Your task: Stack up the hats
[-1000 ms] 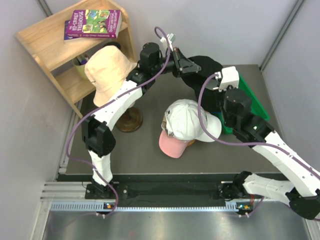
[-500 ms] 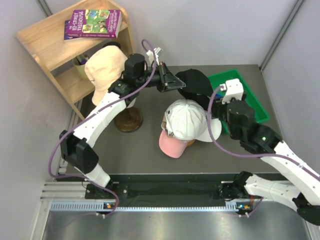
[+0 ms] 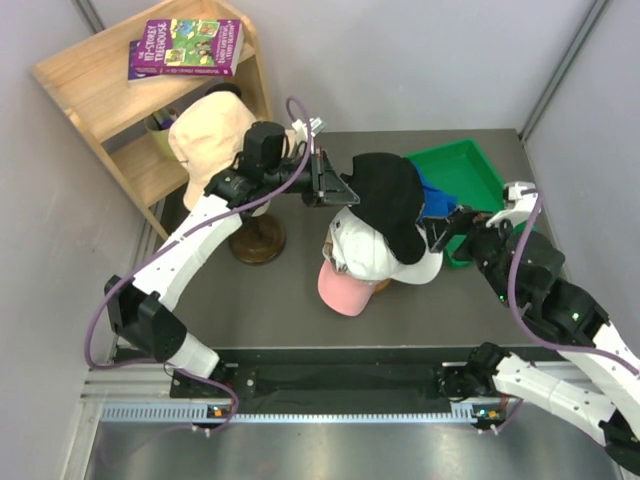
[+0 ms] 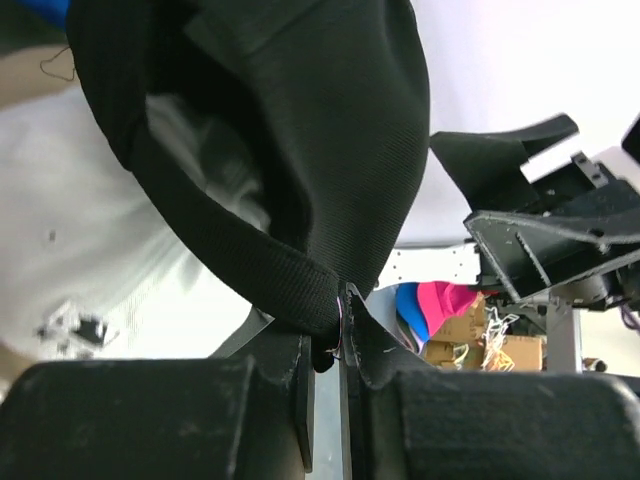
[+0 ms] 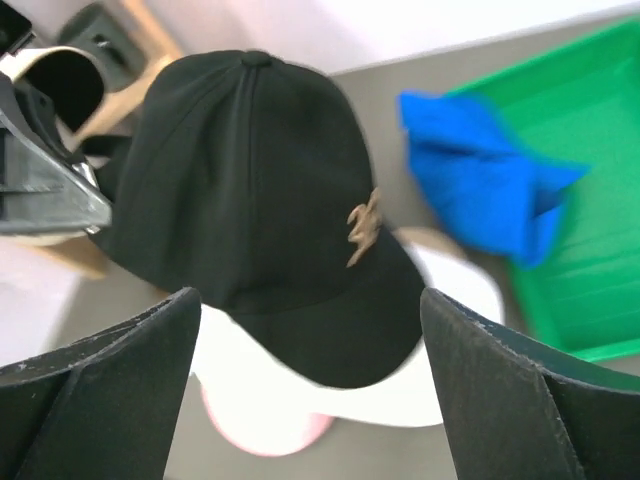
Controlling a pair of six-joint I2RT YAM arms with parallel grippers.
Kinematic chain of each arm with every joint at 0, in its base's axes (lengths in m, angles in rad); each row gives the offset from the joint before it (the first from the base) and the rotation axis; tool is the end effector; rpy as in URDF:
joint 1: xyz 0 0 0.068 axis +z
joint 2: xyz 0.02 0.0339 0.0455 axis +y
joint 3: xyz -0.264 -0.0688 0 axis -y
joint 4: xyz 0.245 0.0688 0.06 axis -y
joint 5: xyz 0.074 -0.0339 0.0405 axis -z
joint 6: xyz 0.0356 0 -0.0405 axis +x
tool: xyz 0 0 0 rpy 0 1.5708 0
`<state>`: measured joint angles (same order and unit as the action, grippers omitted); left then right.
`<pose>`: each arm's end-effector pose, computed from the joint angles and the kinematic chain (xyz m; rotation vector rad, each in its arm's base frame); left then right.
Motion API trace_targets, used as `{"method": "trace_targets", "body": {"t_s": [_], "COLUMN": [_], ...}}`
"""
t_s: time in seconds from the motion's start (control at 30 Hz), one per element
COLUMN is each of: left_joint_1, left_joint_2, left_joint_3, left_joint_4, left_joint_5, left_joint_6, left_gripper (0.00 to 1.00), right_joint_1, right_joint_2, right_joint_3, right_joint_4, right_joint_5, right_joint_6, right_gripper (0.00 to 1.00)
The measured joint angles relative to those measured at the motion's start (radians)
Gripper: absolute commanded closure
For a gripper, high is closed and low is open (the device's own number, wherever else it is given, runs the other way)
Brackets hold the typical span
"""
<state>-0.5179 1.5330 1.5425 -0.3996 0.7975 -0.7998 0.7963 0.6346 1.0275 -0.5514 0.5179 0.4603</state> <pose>0.2879 -0.1934 0.4020 0.2962 2.1941 -1.5839 0.0926 0.0694 0.4027 0.0938 1.7299 0.4849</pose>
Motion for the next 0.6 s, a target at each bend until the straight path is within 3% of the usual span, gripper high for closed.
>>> {"method": "trace_targets", "body": {"t_s": [0.17, 0.3, 0.47, 0.6], "left_joint_1": [0.000, 0.000, 0.000, 0.000], "left_joint_2": [-0.054, -0.098, -0.148, -0.191], "left_joint_3": [-0.018, -0.039, -0.108, -0.167], "left_joint_4": [-0.059, -0.089, -0.105, -0.097], "left_joint_5": [-0.024, -0.046, -0.089, -0.130], "left_joint_6": [0.038, 0.061, 0.070, 0.056], "left_gripper": [1.00, 1.00, 1.00, 1.00], "right_joint_1": [-0.046, -0.240, -0.485, -0.546], "right_joint_2": [0.105, 0.191, 0.076, -0.046], "right_joint_3": [0.027, 0.007, -0.180, -0.335], "right_joint_4": [-0.042, -0.052, -0.035, 0.024], "right_joint_5": [-0.122, -0.329, -0.573, -0.713], "right_joint_6": [0.143, 0.227, 0.383, 0.526], "right_gripper": [0.13, 0.17, 0.19, 0.21]}}
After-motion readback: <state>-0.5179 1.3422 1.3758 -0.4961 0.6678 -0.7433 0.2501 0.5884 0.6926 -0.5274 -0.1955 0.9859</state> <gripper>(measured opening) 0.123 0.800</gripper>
